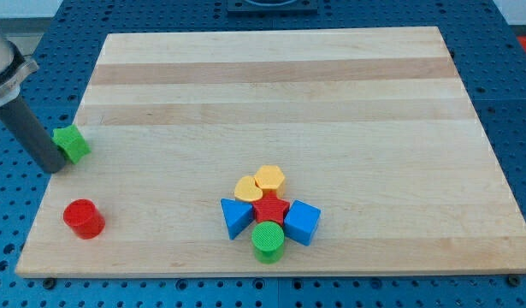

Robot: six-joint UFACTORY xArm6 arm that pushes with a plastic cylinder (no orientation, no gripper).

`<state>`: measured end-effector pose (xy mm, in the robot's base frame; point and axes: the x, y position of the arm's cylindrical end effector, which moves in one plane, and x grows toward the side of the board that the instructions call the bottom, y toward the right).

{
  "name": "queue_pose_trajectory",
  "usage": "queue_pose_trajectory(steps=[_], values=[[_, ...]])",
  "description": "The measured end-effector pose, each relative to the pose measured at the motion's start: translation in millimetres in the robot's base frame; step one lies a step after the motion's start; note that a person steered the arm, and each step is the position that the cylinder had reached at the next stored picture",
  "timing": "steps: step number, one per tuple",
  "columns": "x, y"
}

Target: Move the green star to the left center

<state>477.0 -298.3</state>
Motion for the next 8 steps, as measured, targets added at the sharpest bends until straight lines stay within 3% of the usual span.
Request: queue_pose_trajectory(steps=[3, 7, 8], values=[[-51.1, 38.4], [-44.5, -5.6], [-64.8, 0.6]])
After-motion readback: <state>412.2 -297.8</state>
